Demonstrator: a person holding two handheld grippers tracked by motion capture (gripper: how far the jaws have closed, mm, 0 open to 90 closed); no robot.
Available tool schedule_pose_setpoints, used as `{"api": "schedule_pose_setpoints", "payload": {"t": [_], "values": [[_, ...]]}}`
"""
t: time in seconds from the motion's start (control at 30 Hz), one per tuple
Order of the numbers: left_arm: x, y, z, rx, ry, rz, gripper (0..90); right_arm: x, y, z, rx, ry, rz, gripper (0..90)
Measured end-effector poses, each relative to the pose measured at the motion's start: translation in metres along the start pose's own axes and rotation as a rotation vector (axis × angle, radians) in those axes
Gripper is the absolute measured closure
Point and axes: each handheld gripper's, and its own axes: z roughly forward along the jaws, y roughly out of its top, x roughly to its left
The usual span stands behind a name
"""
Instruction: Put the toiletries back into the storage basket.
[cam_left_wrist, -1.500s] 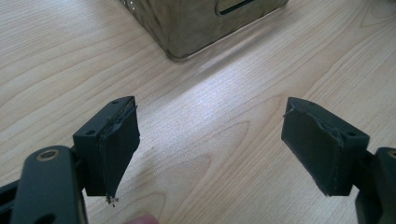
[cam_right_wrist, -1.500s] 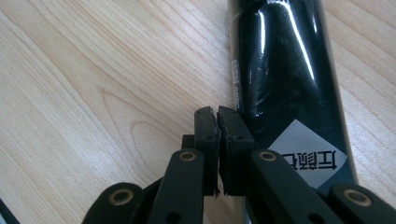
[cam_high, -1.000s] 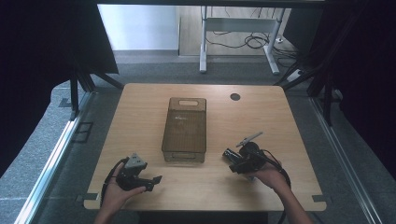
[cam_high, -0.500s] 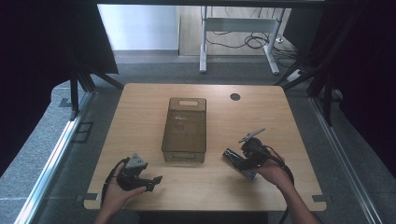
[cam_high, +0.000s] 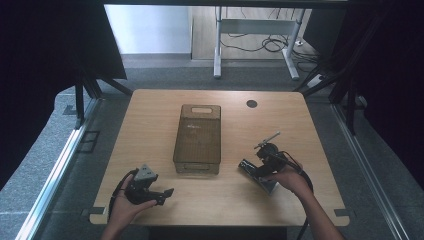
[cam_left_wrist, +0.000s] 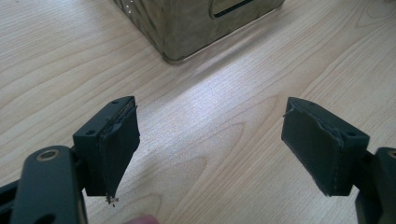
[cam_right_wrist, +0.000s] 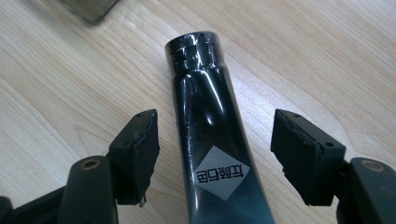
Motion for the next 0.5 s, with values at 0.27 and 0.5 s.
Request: {"api": "schedule_pose_setpoints", "payload": {"t": [0.27,0.5], "values": [[0.000,0.000,0.002,0.005,-0.006,0.001,19.4,0.002,0.002,0.013,0.040,-0.022,-0.016,32.3],[0.000,0.000,0.001,0.003,-0.007,0.001,19.4,0.000,0.006,0.026,0.074,-0.018,-0.019,32.4]]}}
